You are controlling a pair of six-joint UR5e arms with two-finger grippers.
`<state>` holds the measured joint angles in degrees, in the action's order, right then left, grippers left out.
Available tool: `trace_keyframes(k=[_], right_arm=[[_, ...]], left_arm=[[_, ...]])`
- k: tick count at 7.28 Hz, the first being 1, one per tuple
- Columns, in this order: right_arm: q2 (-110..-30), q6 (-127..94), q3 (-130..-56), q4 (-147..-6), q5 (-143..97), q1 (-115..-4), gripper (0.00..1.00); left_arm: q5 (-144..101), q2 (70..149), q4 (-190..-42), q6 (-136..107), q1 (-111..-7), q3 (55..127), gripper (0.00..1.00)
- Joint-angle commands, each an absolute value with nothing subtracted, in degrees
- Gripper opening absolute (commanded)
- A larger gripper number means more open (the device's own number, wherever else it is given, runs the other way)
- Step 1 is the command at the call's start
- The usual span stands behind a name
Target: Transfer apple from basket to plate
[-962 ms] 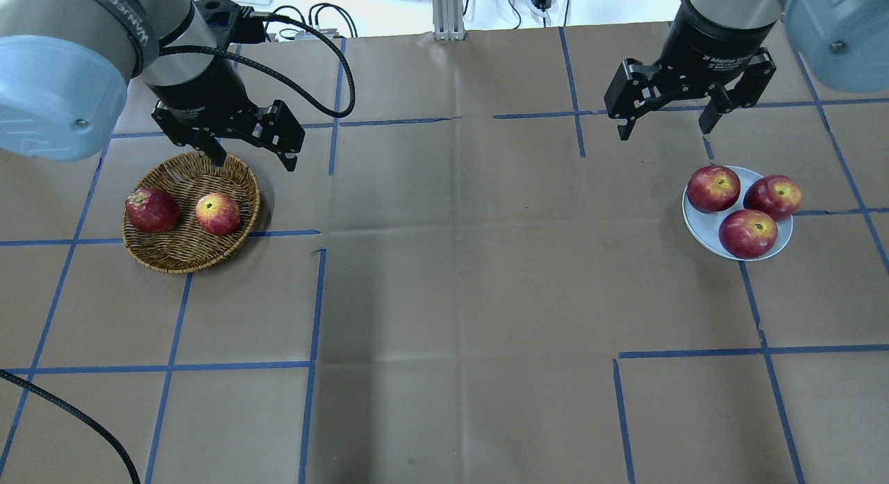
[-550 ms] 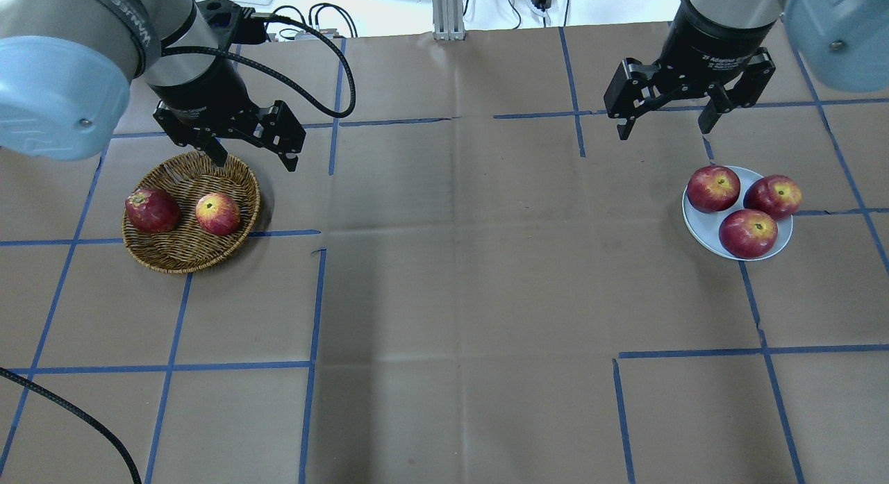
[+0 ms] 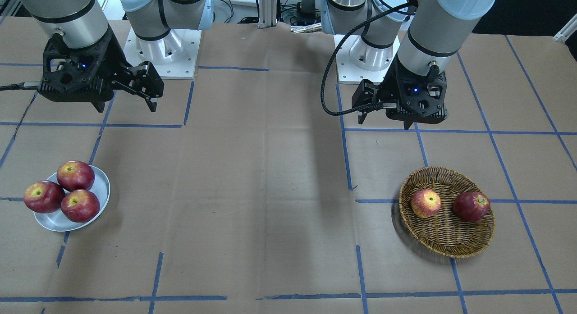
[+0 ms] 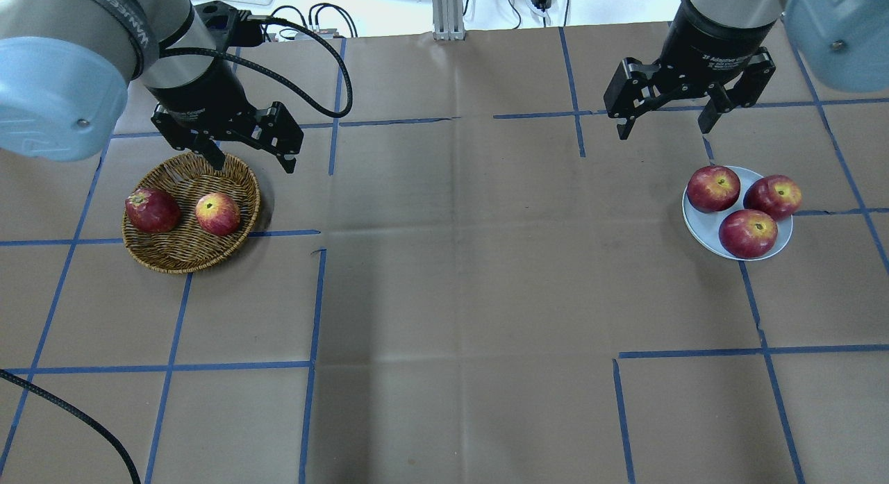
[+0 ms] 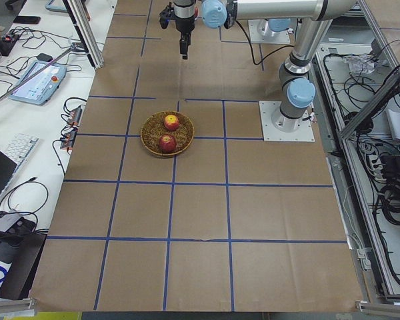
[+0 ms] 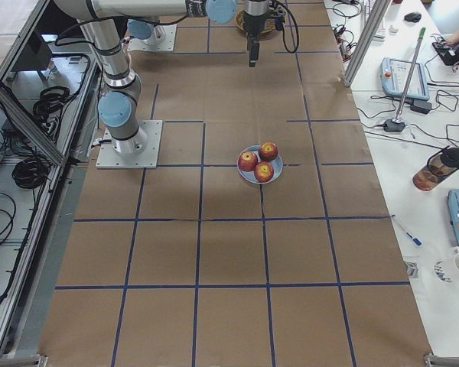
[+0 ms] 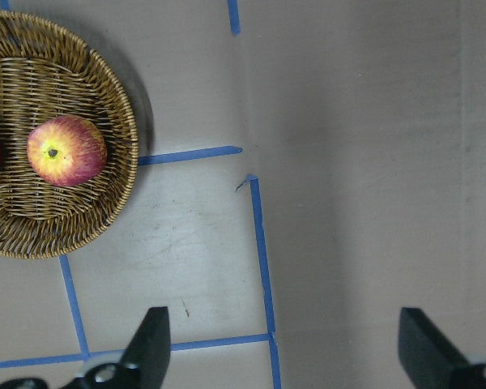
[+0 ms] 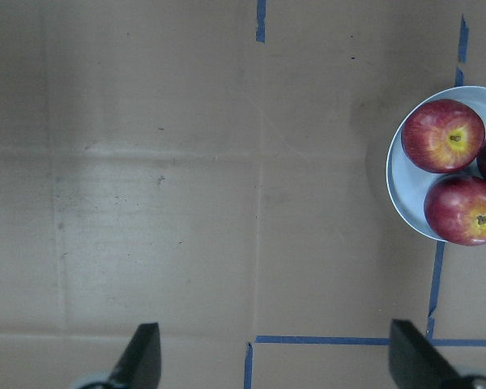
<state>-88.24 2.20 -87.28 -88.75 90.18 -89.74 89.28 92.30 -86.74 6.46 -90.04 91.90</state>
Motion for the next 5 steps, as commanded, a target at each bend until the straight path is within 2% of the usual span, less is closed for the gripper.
trace_keyframes(k=[1, 3, 5], right_arm=[[-88.2, 2.2, -87.3, -88.8, 90.2, -89.7, 1.0], [-88.2, 2.2, -87.3, -88.8, 90.2, -89.7, 1.0], [-88.2, 2.2, -87.3, -88.8, 90.2, -89.7, 1.0]], left_arm=[[89.3, 92.0, -87.0, 7.0, -89.8, 92.1, 1.0], [89.1, 92.1, -86.1, 11.9, -87.0, 95.2, 1.0], [88.8, 93.7, -80.6, 21.3, -76.4, 100.0, 1.0]])
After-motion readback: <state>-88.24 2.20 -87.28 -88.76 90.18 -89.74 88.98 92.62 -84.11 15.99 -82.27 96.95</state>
